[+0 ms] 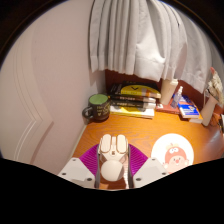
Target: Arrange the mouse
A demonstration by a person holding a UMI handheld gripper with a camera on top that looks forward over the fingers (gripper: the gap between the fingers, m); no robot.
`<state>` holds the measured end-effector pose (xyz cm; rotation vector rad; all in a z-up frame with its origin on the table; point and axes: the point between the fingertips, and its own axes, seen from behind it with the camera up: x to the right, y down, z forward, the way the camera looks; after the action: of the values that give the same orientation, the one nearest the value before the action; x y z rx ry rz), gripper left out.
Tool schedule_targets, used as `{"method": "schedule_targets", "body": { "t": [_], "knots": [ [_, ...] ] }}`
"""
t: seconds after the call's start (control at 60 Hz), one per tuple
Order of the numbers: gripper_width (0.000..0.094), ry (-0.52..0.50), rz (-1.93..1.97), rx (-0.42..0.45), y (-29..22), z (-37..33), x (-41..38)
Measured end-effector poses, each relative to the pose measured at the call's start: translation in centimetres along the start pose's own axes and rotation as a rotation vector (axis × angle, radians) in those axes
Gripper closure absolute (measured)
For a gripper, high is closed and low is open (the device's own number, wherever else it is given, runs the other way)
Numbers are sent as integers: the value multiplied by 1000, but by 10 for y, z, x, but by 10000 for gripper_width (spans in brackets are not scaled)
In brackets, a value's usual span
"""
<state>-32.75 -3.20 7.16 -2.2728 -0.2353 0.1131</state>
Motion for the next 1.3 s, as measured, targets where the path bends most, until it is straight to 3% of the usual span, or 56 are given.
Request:
{"method": "schedule_targets", "body": {
  "t": [0.167, 0.35, 0.45, 0.733, 0.883, 1.15, 1.2, 1.267, 1.3],
  "knots": [
    [553, 71, -19, 140, -78, -63, 88],
    [551, 143, 5, 184, -95, -89, 198],
    [551, 149, 61, 149, -67, -64, 237],
    [554, 88, 44, -95, 49, 28, 265],
    [552, 60, 63, -106, 69, 46, 257],
    [374, 56, 56, -92, 71, 48, 256],
    [292, 51, 49, -104, 72, 47, 254],
    [75, 77, 30, -123, 72, 43, 259],
    [68, 75, 22, -126, 69, 39, 257]
  ]
}}
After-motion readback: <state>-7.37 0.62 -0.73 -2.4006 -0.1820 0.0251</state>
